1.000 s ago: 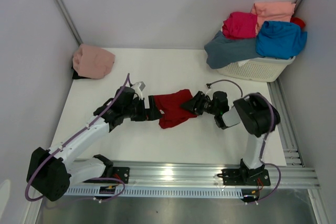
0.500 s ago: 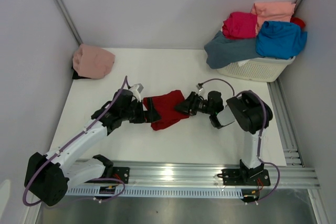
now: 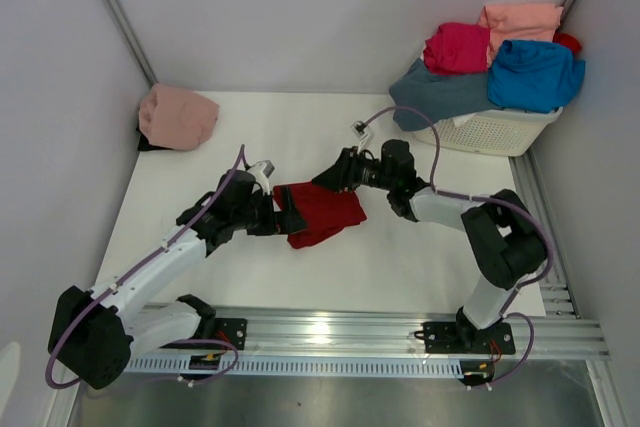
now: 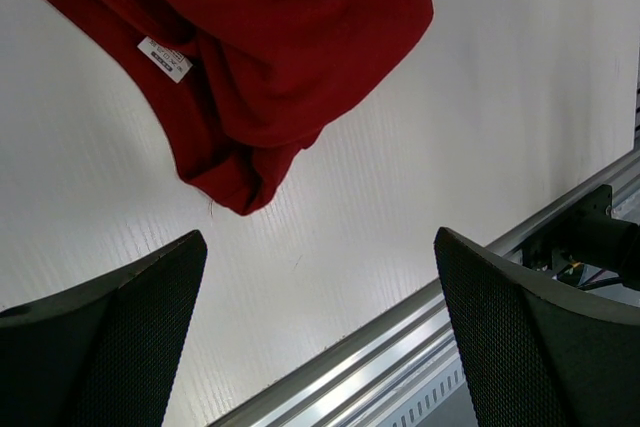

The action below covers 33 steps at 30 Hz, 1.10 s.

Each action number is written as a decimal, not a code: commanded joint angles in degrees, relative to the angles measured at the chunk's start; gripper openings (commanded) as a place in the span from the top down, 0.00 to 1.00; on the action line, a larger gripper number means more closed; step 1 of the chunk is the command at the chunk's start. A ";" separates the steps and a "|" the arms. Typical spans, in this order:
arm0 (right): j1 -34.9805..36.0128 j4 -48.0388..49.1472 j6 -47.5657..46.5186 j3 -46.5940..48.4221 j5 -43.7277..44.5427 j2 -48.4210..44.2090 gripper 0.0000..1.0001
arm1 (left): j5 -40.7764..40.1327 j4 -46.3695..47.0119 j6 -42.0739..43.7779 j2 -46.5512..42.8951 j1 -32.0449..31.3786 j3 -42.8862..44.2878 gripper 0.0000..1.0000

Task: Fold and stack the t-shirts
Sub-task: Smooth out wrinkles on the folded tshirt

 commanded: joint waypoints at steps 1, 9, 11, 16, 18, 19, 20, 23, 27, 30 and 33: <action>2.11 0.99 1.33 0.03 -3.93 5.39 0.49 | -0.52 0.42 0.01 0.01 -0.41 2.18 0.01; 4.04 20.75 15.22 -4.81 -9.92 19.19 0.50 | -1.05 -0.02 0.45 0.44 -0.41 2.53 0.01; 4.04 24.10 18.73 -5.33 -10.71 23.22 0.50 | -1.05 -0.02 0.54 0.62 -0.41 2.53 0.01; 3.69 26.05 19.80 -4.99 -10.36 24.31 0.50 | -1.14 -0.19 0.72 0.71 -0.32 2.79 0.01; 3.69 21.60 17.00 -4.02 -10.45 20.80 0.50 | -1.40 -0.63 0.72 0.71 -0.32 2.97 0.01; 3.69 19.74 15.68 -2.89 -10.36 19.31 0.50 | -1.40 -0.63 0.80 0.71 -0.41 2.97 0.01; 3.78 15.46 12.54 -2.18 -10.27 15.64 0.50 | -1.40 -0.72 0.81 0.62 -0.41 3.06 0.01; 4.13 4.75 6.20 1.50 -8.78 10.69 0.50 | -1.49 -0.63 0.72 0.62 -0.41 2.88 0.01; 3.69 -5.49 -3.73 7.05 -7.20 9.17 0.49 | -1.23 -0.37 0.28 1.23 -0.41 2.88 0.01; 1.68 -5.95 -2.54 9.78 -7.02 13.55 0.49 | -0.79 0.16 -0.07 1.32 -0.41 2.62 0.01; -0.70 -2.78 0.63 11.88 -7.37 18.40 0.49 | -0.70 0.16 -0.16 1.50 -0.32 2.44 0.01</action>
